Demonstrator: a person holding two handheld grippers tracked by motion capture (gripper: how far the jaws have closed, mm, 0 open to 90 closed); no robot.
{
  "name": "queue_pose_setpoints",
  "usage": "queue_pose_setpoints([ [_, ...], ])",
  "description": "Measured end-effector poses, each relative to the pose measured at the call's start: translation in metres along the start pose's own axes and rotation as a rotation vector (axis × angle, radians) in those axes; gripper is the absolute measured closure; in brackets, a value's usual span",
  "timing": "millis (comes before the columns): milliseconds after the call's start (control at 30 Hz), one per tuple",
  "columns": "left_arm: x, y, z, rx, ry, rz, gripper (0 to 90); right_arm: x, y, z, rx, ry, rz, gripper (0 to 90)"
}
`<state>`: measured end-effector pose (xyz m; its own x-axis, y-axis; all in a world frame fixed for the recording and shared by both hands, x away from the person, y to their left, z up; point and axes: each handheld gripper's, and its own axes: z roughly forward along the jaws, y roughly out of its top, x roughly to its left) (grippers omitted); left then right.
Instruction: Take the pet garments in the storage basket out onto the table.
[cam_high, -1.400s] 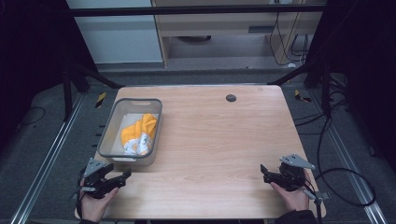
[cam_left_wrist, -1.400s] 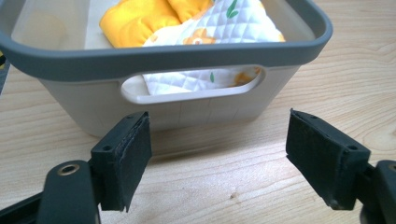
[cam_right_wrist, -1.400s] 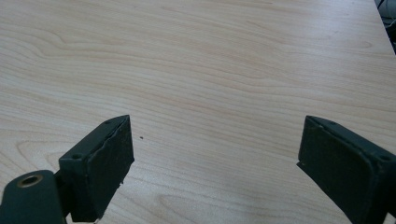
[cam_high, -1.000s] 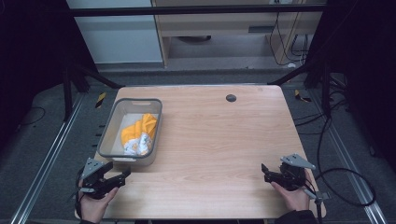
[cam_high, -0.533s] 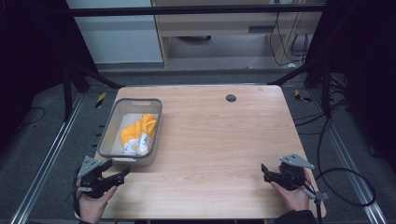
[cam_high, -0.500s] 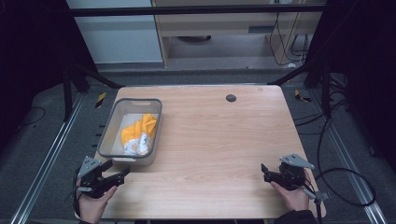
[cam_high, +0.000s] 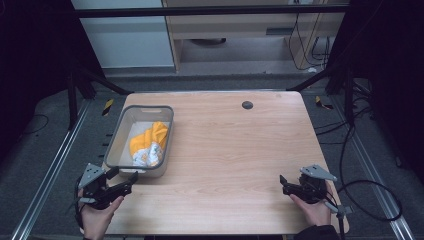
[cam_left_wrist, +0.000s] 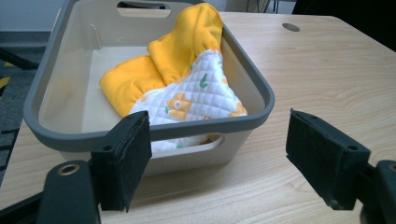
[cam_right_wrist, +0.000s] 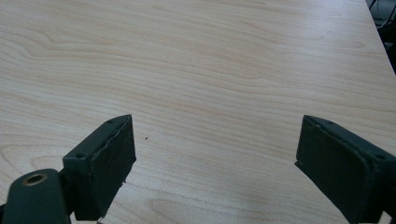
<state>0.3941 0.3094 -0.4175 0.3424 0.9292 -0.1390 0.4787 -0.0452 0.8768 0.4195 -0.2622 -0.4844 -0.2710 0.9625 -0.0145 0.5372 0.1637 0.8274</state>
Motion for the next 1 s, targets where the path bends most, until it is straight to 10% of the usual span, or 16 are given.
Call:
queue_pose_setpoints([
  [1000, 0.000, 0.044, 0.003, -0.028, 0.008, 0.024, 21.4, 0.000, -0.002, 0.003, 0.001, -0.004, -0.006, 12.6],
])
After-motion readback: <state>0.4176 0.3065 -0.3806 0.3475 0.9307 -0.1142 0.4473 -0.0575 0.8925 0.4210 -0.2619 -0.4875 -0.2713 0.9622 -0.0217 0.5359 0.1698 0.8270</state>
